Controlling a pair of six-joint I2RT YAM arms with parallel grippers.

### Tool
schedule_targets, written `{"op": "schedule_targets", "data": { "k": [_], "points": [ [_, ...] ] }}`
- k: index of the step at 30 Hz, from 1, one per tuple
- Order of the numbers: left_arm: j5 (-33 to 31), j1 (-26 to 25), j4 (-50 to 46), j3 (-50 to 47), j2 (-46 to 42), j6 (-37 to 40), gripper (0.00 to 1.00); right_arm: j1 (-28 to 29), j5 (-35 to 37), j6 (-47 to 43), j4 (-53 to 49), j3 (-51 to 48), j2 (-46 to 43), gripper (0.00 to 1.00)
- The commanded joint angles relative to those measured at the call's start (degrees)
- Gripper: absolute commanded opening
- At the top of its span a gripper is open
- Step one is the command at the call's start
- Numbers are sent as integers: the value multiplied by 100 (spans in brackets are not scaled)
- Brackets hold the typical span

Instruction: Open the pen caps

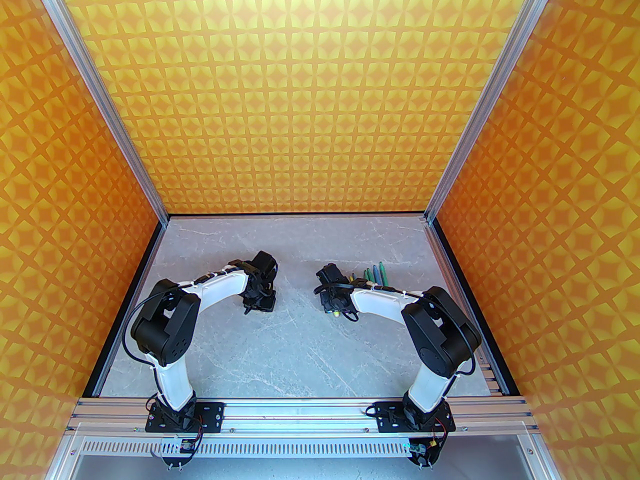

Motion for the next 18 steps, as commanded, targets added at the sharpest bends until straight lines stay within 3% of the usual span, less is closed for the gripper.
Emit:
{"op": "schedule_targets", "data": {
  "k": [1,18],
  "points": [
    [-160,-34,-144,155,49,73,16,-29,256,-63,-199,146,113,9],
    [-210,-41,-114,137,85,86,25,-29,379,-59,-320,143,94,15]
  ]
}}
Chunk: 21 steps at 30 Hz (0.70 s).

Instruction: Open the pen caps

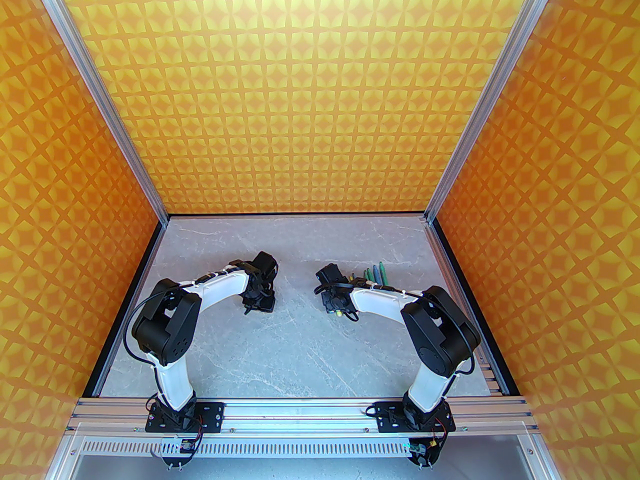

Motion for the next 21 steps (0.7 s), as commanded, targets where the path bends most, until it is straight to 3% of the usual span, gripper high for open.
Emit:
{"op": "schedule_targets", "data": {
  "k": [1,16,21],
  "points": [
    [-124,-32,-104,119,67,80,25,-31,154,-17,-139,102,60,15],
    [-250,-32,226,-102,-315,23,29,-29,190,-89,-157,54,-186,26],
    [-258,-27,693,-408,-908,10,39,-29,172,-172,-185,24,-381,33]
  ]
}}
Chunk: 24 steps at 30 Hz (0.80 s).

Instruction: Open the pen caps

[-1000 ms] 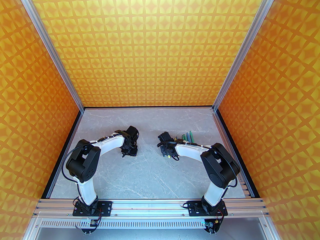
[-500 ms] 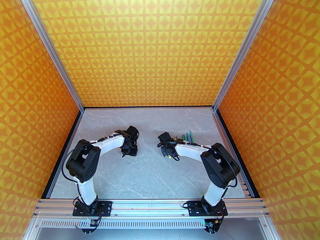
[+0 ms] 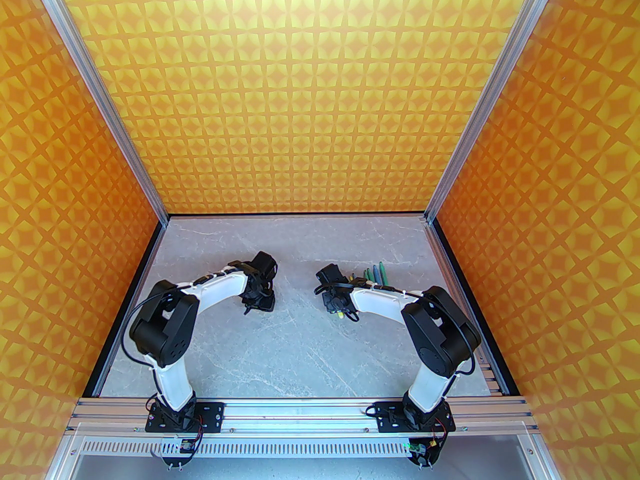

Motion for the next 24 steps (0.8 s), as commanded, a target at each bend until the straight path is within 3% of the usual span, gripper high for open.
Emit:
{"op": "schedule_targets", "data": {
  "k": [1,11,15,19,21,24],
  "points": [
    [-136,-9,471,-201,-601,25,41,-29,85,-124,-98,14,-392,35],
    [-640,491,1658,-1251,-2095,503,73,-29,111,-624,236,-221,-1476,60],
    [-972,906,2453,-1855,-2755,627,81,-45,442,-948,398,-265,-1913,73],
    [-1100,1473,3481,-2603,-3374,730,97,-302,636,-1305,880,-474,-2348,90],
    [-1124,1727,3770,-2820,-3492,910,99,-546,656,-1447,1136,-591,-2574,97],
    [-1266,2086,4206,-3070,-3504,1102,99,-913,894,-1654,1737,-926,-2985,99]
  ]
}}
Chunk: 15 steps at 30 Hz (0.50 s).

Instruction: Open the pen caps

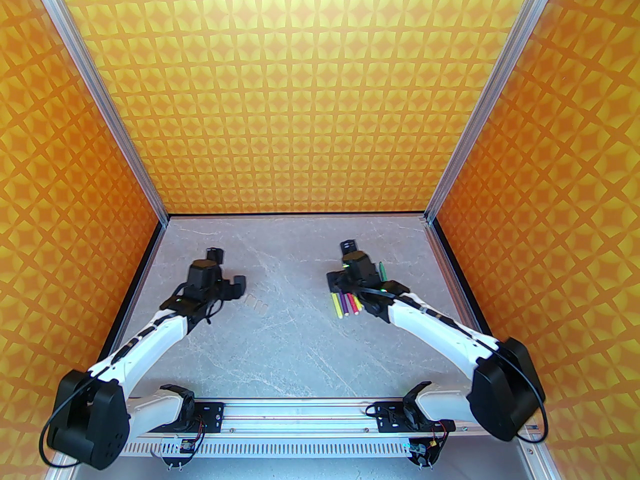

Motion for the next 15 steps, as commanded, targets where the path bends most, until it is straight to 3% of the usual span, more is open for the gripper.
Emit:
{"op": "schedule_targets", "data": {
  "k": [1,7,15],
  "points": [
    [-306,358,1089,-364,-47,358,99,-415,366,-454,974,-416,-496,98],
    [-331,927,2043,-837,216,441,99,-1209,632,-565,2266,-1263,-799,99],
    [-403,989,4105,-1516,995,859,99,-2170,671,-134,3948,-2186,-242,99]
  ]
}}
